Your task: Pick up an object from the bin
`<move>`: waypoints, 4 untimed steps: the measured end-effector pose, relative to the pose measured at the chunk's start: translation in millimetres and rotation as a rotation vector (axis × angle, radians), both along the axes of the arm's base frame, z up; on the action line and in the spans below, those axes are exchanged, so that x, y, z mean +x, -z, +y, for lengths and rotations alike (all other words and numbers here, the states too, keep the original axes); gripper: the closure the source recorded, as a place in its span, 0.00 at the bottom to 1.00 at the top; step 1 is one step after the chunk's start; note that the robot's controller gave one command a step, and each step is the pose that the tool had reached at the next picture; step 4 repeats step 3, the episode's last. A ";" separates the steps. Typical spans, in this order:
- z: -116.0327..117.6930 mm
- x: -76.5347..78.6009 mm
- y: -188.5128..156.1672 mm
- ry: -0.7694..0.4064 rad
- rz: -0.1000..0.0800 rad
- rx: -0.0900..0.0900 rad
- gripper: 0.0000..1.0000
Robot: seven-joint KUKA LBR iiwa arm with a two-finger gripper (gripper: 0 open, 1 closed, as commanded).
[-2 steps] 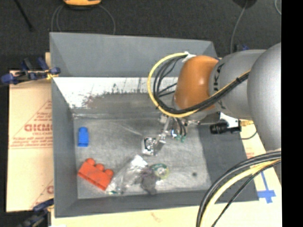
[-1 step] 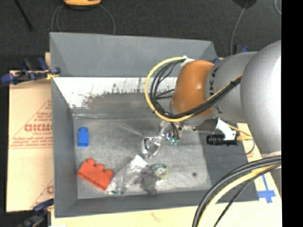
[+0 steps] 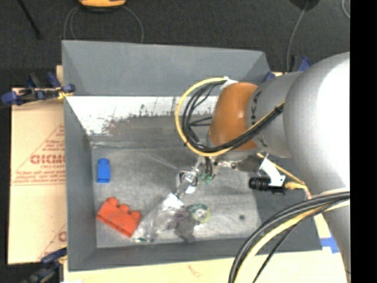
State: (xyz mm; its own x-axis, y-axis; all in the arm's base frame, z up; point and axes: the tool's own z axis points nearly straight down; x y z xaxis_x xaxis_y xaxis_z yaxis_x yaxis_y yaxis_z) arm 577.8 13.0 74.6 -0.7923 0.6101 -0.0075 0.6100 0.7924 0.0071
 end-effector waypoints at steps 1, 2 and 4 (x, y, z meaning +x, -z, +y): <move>-0.3 2.0 -2.3 -0.005 0.004 -0.001 0.00; -1.6 4.6 -4.8 -0.005 -0.005 -0.003 1.00; -2.9 7.1 -101.6 -0.011 0.001 -0.001 1.00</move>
Offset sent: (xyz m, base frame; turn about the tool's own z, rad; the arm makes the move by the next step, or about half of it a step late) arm 0.0000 0.0000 0.0000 0.0000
